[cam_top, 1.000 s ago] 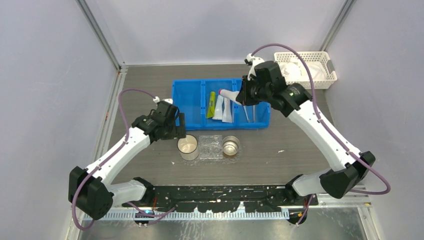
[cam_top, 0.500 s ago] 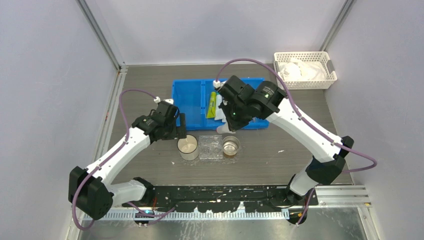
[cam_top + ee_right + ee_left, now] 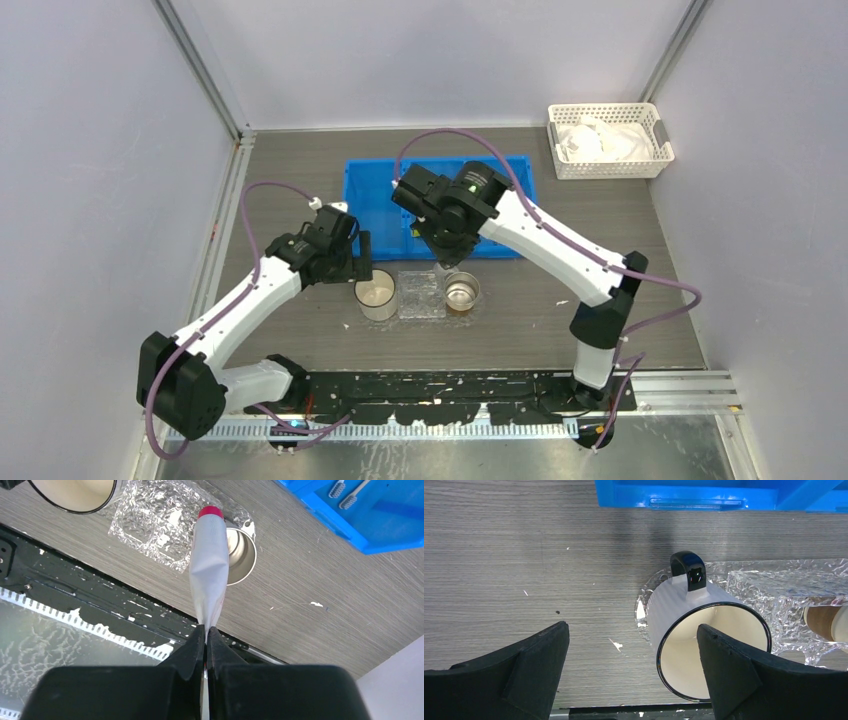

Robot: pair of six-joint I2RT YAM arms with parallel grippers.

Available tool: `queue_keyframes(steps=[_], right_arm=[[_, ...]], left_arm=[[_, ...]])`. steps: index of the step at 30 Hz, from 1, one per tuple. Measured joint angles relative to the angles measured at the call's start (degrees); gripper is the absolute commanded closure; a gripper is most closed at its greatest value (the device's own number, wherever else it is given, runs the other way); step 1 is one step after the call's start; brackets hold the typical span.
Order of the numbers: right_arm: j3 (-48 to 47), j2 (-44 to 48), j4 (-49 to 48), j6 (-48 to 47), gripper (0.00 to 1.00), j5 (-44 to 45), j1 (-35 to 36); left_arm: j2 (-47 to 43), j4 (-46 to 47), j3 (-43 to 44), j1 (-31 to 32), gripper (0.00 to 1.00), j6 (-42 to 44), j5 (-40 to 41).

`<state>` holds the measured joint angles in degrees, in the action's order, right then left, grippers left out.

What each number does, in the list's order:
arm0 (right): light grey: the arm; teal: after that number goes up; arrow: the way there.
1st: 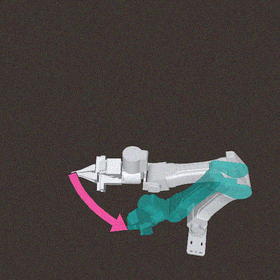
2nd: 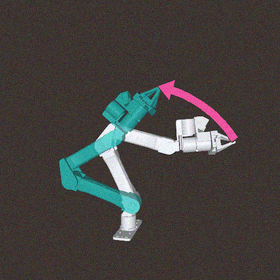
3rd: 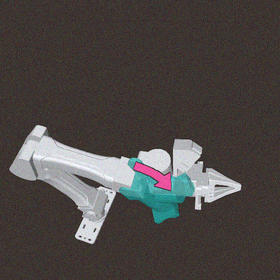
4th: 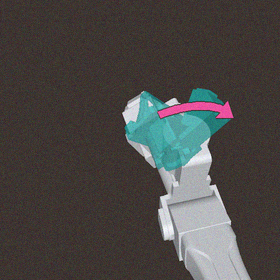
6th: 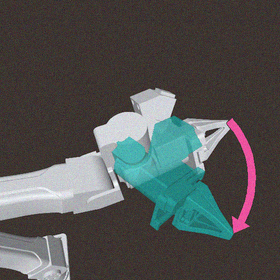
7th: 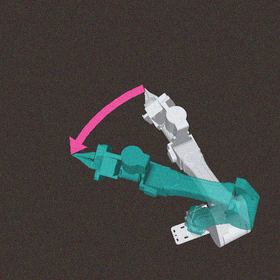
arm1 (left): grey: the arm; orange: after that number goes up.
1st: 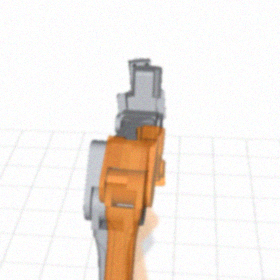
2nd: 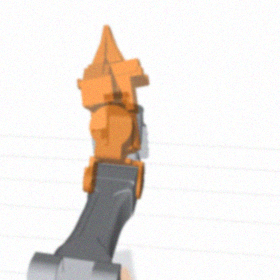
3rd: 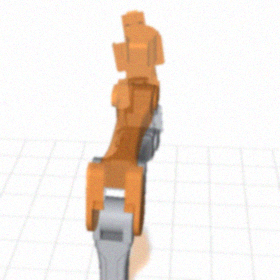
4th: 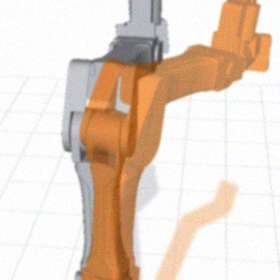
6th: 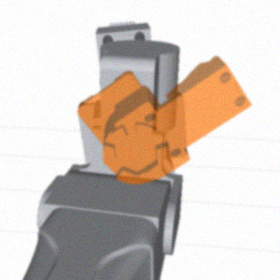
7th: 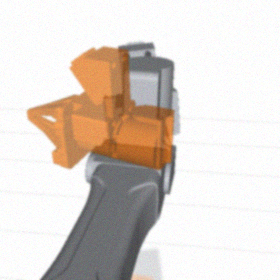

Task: Prepare toiletry sets of a toothbrush and toothpaste on the tray

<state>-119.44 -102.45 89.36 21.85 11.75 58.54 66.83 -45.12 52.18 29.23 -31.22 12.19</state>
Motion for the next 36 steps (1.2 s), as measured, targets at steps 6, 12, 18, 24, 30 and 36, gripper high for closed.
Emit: queue_keyframes(steps=[6, 12, 18, 24, 30, 36], right_arm=[[-3.45, -5.95, 0.26, -2.03, 0.93, 0.17, 0.0], [-5.03, -7.32, 0.28, -3.1, 0.93, -0.04, 0.0], [-5.09, -7.32, 0.37, -3.34, 0.93, -0.31, 0.0], [-5.09, -7.32, 0.46, -3.54, 0.93, -0.92, 0.0], [-4.79, -7.32, 0.39, -3.72, 0.93, -1.86, 0.11], [-3.58, -7.32, 0.26, -3.96, 0.93, -2.82, 0.28]], left_arm=[[-0.68, -0.07, 0.0, 0.0, 0.0, 0.0, -0.02], [-2.05, -0.24, 0.02, 0.0, 0.0, 0.17, 0.0], [-2.16, -0.55, 0.07, 0.0, 0.0, 0.17, 0.0], [-2.16, -0.55, 0.07, 0.0, 0.0, 0.17, 0.0], [-2.16, -0.55, 0.07, 0.0, 0.0, 0.17, 0.0], [-2.16, -0.52, 0.07, 0.0, 0.0, 0.17, 0.0]])
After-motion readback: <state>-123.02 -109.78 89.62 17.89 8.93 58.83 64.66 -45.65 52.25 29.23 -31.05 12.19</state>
